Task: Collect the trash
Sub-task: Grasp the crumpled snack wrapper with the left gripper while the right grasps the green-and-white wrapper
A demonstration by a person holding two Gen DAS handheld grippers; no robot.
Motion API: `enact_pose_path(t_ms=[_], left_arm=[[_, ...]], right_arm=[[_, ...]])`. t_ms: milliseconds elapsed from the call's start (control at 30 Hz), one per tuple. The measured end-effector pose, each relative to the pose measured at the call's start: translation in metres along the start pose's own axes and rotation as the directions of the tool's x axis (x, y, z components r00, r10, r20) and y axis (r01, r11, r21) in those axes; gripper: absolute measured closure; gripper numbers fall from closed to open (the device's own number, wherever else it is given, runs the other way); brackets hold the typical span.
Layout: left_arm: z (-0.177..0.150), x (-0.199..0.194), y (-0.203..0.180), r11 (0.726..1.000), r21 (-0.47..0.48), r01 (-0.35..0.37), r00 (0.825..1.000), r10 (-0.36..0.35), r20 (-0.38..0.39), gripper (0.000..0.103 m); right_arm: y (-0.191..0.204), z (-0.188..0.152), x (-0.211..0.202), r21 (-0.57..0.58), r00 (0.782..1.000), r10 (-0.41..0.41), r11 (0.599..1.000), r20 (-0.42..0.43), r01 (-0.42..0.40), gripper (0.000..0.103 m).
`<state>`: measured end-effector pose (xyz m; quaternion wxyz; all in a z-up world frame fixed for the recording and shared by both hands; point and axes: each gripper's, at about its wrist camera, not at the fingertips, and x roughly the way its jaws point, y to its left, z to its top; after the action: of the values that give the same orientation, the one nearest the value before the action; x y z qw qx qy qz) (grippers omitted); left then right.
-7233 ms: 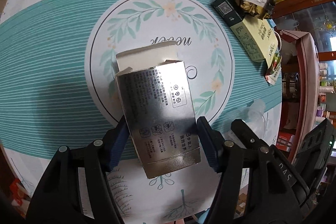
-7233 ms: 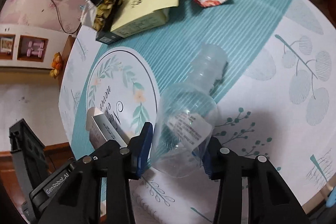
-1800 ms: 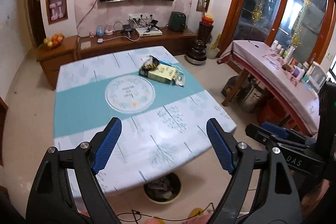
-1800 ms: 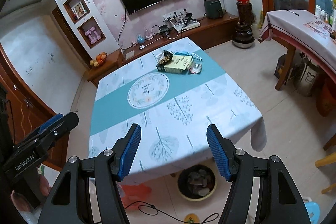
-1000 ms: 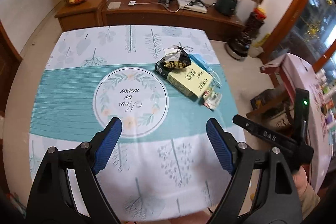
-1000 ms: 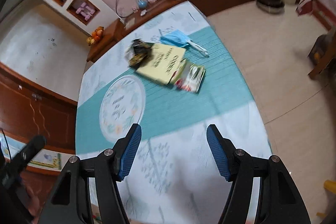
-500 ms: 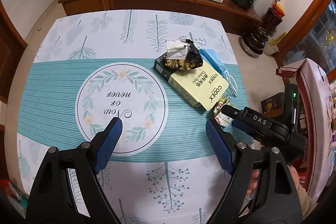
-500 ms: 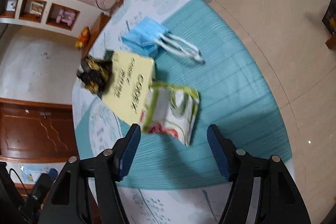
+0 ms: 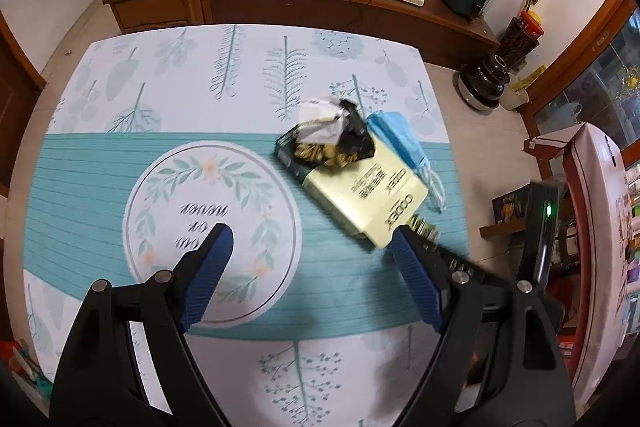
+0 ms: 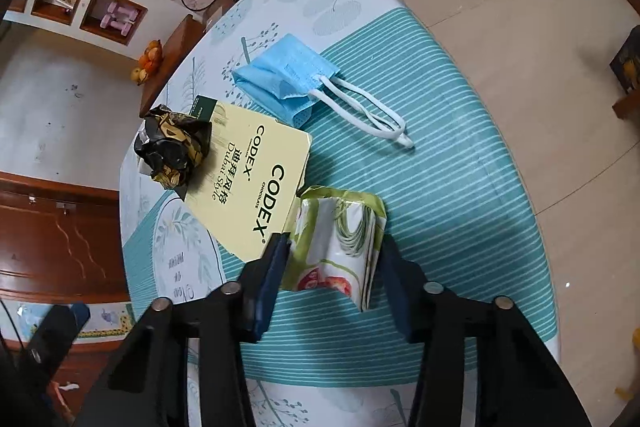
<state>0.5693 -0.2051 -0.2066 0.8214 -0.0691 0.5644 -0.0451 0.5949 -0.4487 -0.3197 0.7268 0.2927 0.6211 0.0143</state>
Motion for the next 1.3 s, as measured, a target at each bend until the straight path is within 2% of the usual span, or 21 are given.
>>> enact_pose_path(t_ms=[200, 333, 567, 633, 767, 833, 933, 1000, 1300], left_arm=[[0.033, 0.023, -0.012, 1.0, -0.013, 0.012, 1.0, -0.012, -0.025, 0.023], [0.053, 0.042, -0.013, 0.999, -0.048, 0.017, 0.999, -0.02, -0.049, 0.023], [0.082, 0.084, -0.011, 0.994, -0.107, 0.002, 0.994, -0.013, -0.106, 0.023], [0.088, 0.098, -0.01, 0.993, -0.115, -0.025, 0.992, 0.01, -0.129, 0.023], [0.094, 0.118, -0.006, 0.989, -0.127, -0.07, 0.987, 0.05, -0.156, 0.023], [0.096, 0.127, -0.005, 0.988, -0.137, -0.066, 0.986, 0.043, -0.164, 0.023], [0.096, 0.135, -0.006, 0.988, -0.133, -0.075, 0.983, 0.051, -0.174, 0.026], [0.094, 0.139, -0.006, 0.989, -0.127, -0.076, 0.982, 0.052, -0.184, 0.038], [0.082, 0.125, 0.006, 0.986, -0.155, -0.065, 0.988, 0.042, -0.146, 0.04]], right_arm=[[-0.006, -0.002, -0.013, -0.035, 1.0, 0.013, 0.999, 0.004, -0.013, 0.08], [-0.01, -0.002, -0.032, -0.064, 0.999, 0.021, 0.998, 0.035, -0.019, 0.084], [-0.008, 0.009, -0.063, -0.12, 0.992, 0.044, 0.992, 0.115, -0.03, 0.085], [-0.005, 0.013, -0.068, -0.141, 0.989, 0.052, 0.99, 0.137, -0.032, 0.085], [0.0, 0.021, -0.07, -0.166, 0.987, 0.062, 0.985, 0.149, -0.037, 0.085], [0.002, 0.023, -0.067, -0.169, 0.987, 0.065, 0.985, 0.145, -0.04, 0.085], [0.004, 0.025, -0.059, -0.167, 0.989, 0.067, 0.985, 0.132, -0.045, 0.085], [0.004, 0.025, -0.053, -0.163, 0.99, 0.071, 0.985, 0.123, -0.05, 0.085], [0.01, 0.019, -0.051, -0.175, 0.989, 0.074, 0.983, 0.13, -0.051, 0.085]])
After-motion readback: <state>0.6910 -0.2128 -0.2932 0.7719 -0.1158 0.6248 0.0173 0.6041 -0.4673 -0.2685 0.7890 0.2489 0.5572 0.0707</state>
